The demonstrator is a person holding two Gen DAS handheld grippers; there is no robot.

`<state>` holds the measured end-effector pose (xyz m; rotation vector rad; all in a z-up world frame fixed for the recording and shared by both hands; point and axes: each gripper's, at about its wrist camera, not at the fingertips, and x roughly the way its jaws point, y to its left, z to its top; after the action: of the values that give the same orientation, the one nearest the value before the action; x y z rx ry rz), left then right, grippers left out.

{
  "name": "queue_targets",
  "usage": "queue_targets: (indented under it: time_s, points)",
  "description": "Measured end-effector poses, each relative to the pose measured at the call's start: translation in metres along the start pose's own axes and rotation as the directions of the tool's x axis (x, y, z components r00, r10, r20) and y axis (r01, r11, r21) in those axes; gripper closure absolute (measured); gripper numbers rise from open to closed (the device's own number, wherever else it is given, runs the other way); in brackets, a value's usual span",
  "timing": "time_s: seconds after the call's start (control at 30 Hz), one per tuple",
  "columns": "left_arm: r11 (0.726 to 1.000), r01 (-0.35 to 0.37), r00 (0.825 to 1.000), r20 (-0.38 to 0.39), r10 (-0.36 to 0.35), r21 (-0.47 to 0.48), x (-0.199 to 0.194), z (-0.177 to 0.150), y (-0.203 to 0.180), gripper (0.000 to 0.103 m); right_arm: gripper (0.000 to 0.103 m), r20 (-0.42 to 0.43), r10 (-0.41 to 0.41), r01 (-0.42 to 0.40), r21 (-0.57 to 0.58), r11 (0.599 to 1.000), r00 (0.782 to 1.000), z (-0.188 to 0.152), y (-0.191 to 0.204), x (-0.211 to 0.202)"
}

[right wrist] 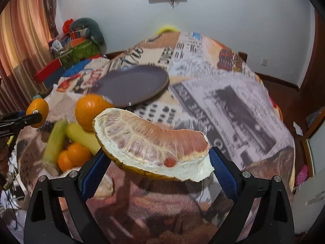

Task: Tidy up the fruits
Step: 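Carry the orange and pomelo segment onto the grey plate and open both grippers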

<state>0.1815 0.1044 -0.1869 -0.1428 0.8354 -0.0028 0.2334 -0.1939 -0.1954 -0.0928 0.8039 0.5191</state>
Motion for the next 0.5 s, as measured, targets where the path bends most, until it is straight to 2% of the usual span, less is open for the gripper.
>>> queue_targets:
  time_s: [0.3, 0.5]
  points:
    - [1.000, 0.018, 0.994, 0.110, -0.019, 0.004, -0.009, 0.040, -0.013, 0.037, 0.007, 0.095, -0.013, 0.014, -0.010, 1.000, 0.995, 0.036, 0.005, -0.008]
    - [0.999, 0.034, 0.989, 0.147, -0.034, 0.008, 0.000, 0.067, -0.019, 0.037, 0.007, 0.146, -0.005, 0.009, -0.021, 1.000, 0.989, 0.060, 0.007, -0.004]
